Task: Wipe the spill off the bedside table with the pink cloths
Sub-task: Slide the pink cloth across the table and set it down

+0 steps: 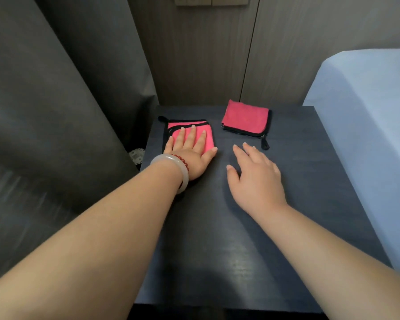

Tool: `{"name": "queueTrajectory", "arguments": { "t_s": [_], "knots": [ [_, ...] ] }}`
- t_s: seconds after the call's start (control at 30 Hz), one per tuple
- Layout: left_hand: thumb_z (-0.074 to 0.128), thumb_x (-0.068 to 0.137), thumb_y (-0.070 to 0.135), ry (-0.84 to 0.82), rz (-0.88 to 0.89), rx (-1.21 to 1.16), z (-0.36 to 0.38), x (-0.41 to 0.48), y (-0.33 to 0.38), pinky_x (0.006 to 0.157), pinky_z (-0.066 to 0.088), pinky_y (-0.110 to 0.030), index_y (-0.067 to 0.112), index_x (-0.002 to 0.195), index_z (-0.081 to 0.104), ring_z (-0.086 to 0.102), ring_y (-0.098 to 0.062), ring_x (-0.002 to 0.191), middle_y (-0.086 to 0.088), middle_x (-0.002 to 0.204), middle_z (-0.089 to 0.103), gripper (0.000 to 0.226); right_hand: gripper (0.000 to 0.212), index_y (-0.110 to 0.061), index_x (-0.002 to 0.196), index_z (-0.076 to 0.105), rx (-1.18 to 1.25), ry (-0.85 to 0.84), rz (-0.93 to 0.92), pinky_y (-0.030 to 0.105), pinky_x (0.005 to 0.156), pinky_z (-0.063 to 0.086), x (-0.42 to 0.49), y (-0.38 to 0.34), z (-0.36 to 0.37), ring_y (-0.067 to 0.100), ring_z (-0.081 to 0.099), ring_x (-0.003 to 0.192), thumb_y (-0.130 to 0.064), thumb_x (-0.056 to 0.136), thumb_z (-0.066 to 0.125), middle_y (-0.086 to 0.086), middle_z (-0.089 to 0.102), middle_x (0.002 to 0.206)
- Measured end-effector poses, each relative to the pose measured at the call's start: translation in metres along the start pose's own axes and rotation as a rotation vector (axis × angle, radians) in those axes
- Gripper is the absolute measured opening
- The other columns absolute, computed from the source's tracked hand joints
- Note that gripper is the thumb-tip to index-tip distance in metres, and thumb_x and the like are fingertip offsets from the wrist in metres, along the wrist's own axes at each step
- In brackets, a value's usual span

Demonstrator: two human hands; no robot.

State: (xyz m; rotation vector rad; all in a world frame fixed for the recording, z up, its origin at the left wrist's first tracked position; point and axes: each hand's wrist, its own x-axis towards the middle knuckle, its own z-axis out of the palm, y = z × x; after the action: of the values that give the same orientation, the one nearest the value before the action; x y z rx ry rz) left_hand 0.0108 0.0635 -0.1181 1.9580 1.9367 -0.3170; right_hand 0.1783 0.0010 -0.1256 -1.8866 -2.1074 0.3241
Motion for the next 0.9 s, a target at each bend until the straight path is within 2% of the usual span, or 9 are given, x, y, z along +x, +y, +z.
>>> {"name": "queueTrajectory", "arguments": {
  "t_s": [0.1,0.23,0.37,0.43,0.67,0.77,0.83,0.9],
  "knots": [
    [0.009,0.097,0.062,0.001,0.011,0.001,-0.007,0.015,-0.003,0.118,-0.011,-0.046,0.034,0.152,-0.013,-0.023,-0.021,0.146,0.005,0.159,-0.025,0.066,0.056,-0.027,0.151,0.029,-0.021,0.063,0.023,0.046,0.118,0.011,0.052,-0.014,-0.002,0.025,0.011,0.149,-0.042,0.098,0.04,0.004,0.017,0.162],
    [0.01,0.1,0.054,0.011,0.016,-0.002,-0.013,0.027,-0.008,0.119,-0.009,-0.046,0.033,0.153,-0.011,-0.022,-0.02,0.146,0.005,0.16,-0.023,0.06,0.056,-0.025,0.154,0.02,-0.072,0.048,0.132,0.046,0.121,0.002,0.124,-0.015,0.011,0.025,0.002,0.15,-0.038,0.101,0.032,0.003,0.01,0.164],
    [0.01,0.101,0.05,0.028,0.026,-0.017,-0.013,0.034,-0.011,0.118,-0.01,-0.044,0.033,0.153,-0.009,-0.021,-0.019,0.146,0.006,0.16,-0.023,0.058,0.056,-0.03,0.156,0.002,-0.186,-0.127,0.22,0.053,0.118,-0.007,0.154,-0.008,0.03,0.025,-0.011,0.15,-0.041,0.102,0.015,-0.007,-0.007,0.164],
    [0.009,0.101,0.05,0.035,0.025,-0.022,-0.014,0.038,-0.012,0.118,-0.011,-0.044,0.033,0.153,-0.009,-0.021,-0.019,0.146,0.006,0.16,-0.023,0.057,0.055,-0.035,0.154,-0.003,-0.199,-0.203,0.188,0.055,0.117,-0.009,0.154,-0.006,0.028,0.023,-0.013,0.149,-0.042,0.102,0.011,-0.012,-0.012,0.162],
    [0.011,0.101,0.05,0.062,0.02,-0.022,-0.019,0.048,-0.014,0.119,-0.007,-0.044,0.034,0.154,-0.003,-0.015,-0.02,0.148,0.005,0.162,-0.015,0.057,0.053,-0.043,0.153,0.005,-0.188,-0.271,-0.154,0.046,0.12,-0.005,0.106,0.012,0.011,0.014,-0.005,0.15,-0.04,0.103,0.02,-0.018,-0.003,0.162],
    [0.015,0.102,0.046,0.164,0.038,-0.059,-0.026,0.049,-0.013,0.12,0.001,-0.045,0.03,0.155,0.008,-0.003,-0.023,0.15,0.002,0.164,-0.001,0.056,0.05,-0.041,0.151,0.024,-0.1,-0.09,-0.117,0.046,0.119,0.007,0.116,0.009,0.005,0.015,0.011,0.149,-0.045,0.101,0.028,-0.013,0.016,0.162],
    [0.018,0.102,0.044,0.205,0.007,-0.033,-0.027,0.054,-0.01,0.12,0.002,-0.045,0.028,0.155,0.007,-0.005,-0.026,0.149,0.0,0.164,-0.003,0.056,0.051,-0.043,0.151,0.021,-0.192,-0.05,-0.08,0.05,0.119,0.001,0.129,0.005,0.008,0.02,0.004,0.15,-0.051,0.1,0.023,-0.009,0.01,0.163],
    [0.016,0.102,0.044,0.191,-0.039,0.006,-0.024,0.061,-0.006,0.119,-0.001,-0.047,0.029,0.155,0.001,-0.012,-0.029,0.148,0.0,0.163,-0.012,0.057,0.055,-0.048,0.152,0.004,-0.274,-0.203,-0.023,0.06,0.115,-0.011,0.139,-0.003,0.018,0.026,-0.014,0.149,-0.057,0.099,0.013,-0.011,-0.008,0.163]
  ]
}}
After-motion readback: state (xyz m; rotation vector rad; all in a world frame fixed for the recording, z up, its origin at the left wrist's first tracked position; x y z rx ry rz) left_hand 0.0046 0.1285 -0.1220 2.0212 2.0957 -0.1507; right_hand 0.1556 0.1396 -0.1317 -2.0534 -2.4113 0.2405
